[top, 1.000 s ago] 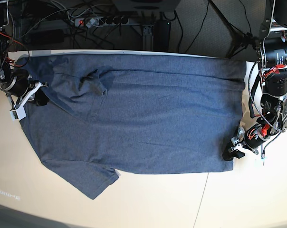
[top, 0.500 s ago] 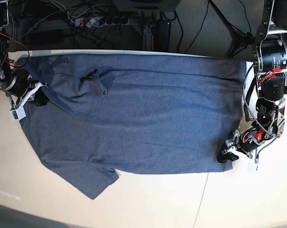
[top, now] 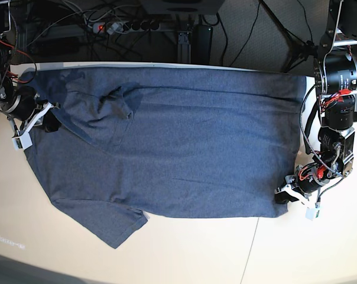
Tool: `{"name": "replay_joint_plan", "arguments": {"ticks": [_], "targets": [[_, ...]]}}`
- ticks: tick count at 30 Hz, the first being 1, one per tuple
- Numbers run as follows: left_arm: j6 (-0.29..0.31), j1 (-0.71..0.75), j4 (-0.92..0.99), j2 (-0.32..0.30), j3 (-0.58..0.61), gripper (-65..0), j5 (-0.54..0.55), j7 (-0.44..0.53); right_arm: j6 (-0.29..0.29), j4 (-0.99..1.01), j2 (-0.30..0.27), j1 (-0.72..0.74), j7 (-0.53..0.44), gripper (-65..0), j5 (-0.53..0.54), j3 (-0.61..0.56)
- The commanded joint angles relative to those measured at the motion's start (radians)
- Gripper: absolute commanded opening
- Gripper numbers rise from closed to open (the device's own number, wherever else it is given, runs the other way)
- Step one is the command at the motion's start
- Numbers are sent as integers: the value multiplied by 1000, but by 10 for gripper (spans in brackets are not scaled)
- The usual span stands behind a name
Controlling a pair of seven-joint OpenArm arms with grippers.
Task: Fold the T-shirt properly
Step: 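Move the left gripper to the hem corner and grasp it, then move the right gripper to the other hem corner and grasp it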
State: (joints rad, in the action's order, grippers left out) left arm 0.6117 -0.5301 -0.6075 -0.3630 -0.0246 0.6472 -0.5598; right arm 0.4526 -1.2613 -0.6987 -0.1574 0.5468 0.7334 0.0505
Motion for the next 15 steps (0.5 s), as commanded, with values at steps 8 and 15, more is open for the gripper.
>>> {"name": "replay_joint_plan", "arguments": {"ticks": [8,15], "targets": [[6,-29,-13,-11,-1,-650,-29,18,76,-53,-21,47,55,-650,-7,34],[6,-29,-13,-11,-1,-650,-43,9,76,-176,-22,66,59,-650,11,212]]}}
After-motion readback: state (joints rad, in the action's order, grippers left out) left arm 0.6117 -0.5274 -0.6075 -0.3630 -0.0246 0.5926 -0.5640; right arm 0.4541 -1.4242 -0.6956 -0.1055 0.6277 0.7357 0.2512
